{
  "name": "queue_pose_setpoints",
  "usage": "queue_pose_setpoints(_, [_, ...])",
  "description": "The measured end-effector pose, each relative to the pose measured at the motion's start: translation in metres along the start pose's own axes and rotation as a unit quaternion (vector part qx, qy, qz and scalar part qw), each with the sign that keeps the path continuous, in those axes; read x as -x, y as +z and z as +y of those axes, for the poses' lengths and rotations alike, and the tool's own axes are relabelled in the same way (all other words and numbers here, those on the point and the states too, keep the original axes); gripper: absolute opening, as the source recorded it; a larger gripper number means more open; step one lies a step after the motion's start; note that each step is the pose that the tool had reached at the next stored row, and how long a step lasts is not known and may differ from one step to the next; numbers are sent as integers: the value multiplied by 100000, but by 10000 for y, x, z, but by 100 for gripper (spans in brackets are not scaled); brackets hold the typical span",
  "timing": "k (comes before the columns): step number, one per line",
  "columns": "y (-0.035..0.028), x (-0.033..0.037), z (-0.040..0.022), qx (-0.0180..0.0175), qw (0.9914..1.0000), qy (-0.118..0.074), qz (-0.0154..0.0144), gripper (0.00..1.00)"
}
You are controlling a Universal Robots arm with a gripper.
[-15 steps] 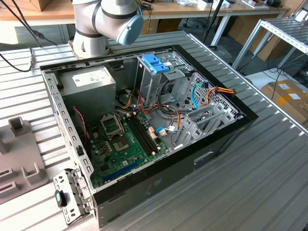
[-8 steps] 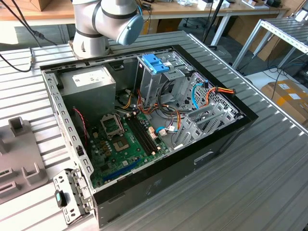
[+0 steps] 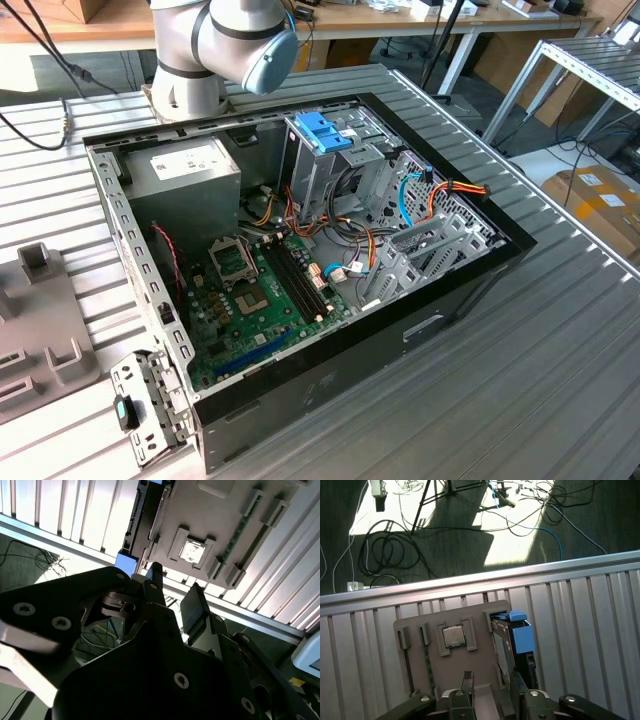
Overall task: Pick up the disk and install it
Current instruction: 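Pick up the disk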
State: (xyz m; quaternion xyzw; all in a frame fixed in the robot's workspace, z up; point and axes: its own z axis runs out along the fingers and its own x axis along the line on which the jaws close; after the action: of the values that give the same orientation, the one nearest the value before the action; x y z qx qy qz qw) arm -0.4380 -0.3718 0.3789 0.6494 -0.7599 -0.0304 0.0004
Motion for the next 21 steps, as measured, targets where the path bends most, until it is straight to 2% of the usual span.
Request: queue_pose_setpoints(21, [61,72,9,11,100000,-3,-113,42])
